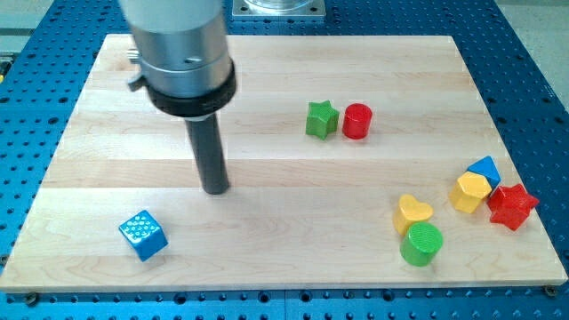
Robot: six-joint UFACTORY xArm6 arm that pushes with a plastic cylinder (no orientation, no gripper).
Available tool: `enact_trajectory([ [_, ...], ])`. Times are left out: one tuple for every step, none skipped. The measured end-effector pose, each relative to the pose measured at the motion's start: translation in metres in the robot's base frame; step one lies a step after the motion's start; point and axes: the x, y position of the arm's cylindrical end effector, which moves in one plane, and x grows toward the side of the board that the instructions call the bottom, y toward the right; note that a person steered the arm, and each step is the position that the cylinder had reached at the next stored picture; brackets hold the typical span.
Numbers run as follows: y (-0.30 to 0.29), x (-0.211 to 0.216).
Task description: Move the cube to the bottom left
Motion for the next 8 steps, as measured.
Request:
enact_trajectory([
  [-0.008,0.062],
  [-0.024,0.113],
  [-0.030,0.107],
  [-0.038,0.067],
  [-0.050,0.030],
  [-0.080,0.032],
  [-0.050,0.042],
  [-0.014,0.067],
])
